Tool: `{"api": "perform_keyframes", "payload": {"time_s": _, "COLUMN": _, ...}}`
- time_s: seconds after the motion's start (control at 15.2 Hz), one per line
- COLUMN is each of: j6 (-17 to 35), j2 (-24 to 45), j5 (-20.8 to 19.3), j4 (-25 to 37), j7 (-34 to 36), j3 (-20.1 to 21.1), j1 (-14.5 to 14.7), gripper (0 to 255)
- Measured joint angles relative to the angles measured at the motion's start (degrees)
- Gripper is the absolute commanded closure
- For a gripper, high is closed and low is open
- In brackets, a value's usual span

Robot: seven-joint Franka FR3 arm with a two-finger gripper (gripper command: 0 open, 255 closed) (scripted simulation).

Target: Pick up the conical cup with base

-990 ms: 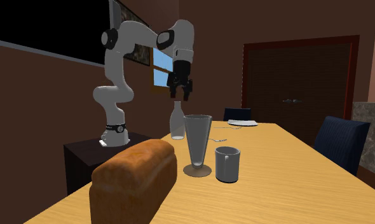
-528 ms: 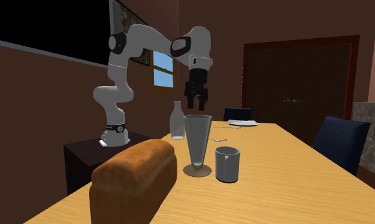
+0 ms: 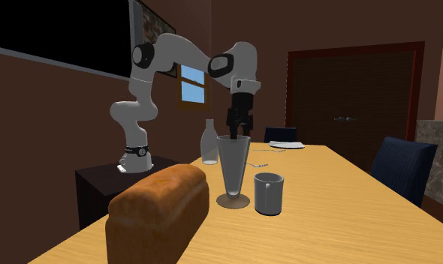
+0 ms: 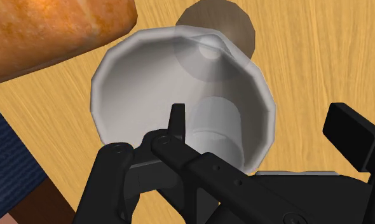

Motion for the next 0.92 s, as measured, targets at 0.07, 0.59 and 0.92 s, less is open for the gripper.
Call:
{"api": "perform_keyframes", "payload": {"time_s": 0.07, "j6": 0.7, "j2": 0.4, "j5": -0.1, "j4": -0.3, "j7": 0.2, "j3": 0.0, "j1": 0.1, "gripper": 0}}
{"api": "perform_keyframes", "payload": {"time_s": 0.59, "j6": 1.6, "j2": 0.6, "j5": -0.2, "j4": -1.0, "j7": 0.4, "j3": -0.1, "j1": 0.0, "gripper": 255}}
{"api": "perform_keyframes", "payload": {"time_s": 0.92, "j6": 1.3, "j2": 0.5, "j5": -0.2, "j4": -0.9, "j7": 0.4, "j3": 0.0, "j1": 0.1, "gripper": 255}}
